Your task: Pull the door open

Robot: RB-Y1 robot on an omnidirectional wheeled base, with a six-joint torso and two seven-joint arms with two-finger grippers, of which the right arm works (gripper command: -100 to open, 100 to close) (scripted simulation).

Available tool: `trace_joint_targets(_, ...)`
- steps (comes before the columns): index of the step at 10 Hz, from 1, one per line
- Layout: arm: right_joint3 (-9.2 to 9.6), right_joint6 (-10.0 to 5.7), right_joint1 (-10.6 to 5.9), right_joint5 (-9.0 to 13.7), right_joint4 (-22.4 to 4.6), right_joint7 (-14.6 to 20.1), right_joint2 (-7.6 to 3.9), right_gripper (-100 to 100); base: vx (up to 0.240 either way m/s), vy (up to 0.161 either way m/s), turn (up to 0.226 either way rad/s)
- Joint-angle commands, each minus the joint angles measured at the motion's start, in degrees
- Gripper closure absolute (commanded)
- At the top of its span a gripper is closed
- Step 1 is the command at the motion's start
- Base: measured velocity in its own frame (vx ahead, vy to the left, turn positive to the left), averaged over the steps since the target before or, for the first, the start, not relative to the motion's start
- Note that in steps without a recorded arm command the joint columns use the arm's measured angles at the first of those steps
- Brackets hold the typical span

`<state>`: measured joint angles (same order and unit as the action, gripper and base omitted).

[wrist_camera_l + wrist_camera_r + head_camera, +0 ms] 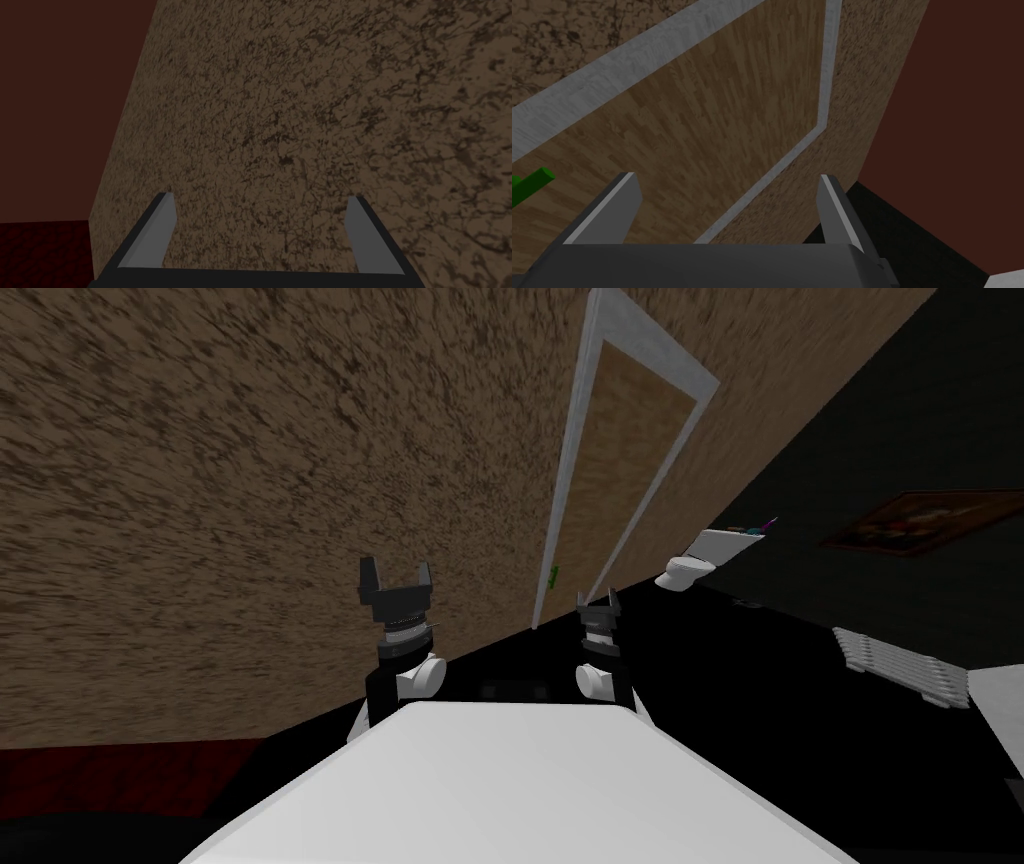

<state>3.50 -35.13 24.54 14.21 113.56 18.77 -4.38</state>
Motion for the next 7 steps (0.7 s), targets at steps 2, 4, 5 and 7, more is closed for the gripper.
trace_joint_targets(2,-0.22,-0.97,-1.02,2.1,-3.5,2.5,-0.44,-100,0.033,-0.110,0.196)
trace_joint_targets(4,-0.31,-1.63,-1.77,3.7,-6.0,4.3,-0.69,-100,0.037,-0.115,0.213)
trace_joint_targets(5,-0.36,-1.98,-2.17,4.6,-7.3,5.2,-0.80,-100,0.026,-0.121,0.226)
trace_joint_targets(7,-0.47,-2.68,-2.97,6.3,-10.1,7.1,-1.02,-100,0.039,-0.112,0.213)
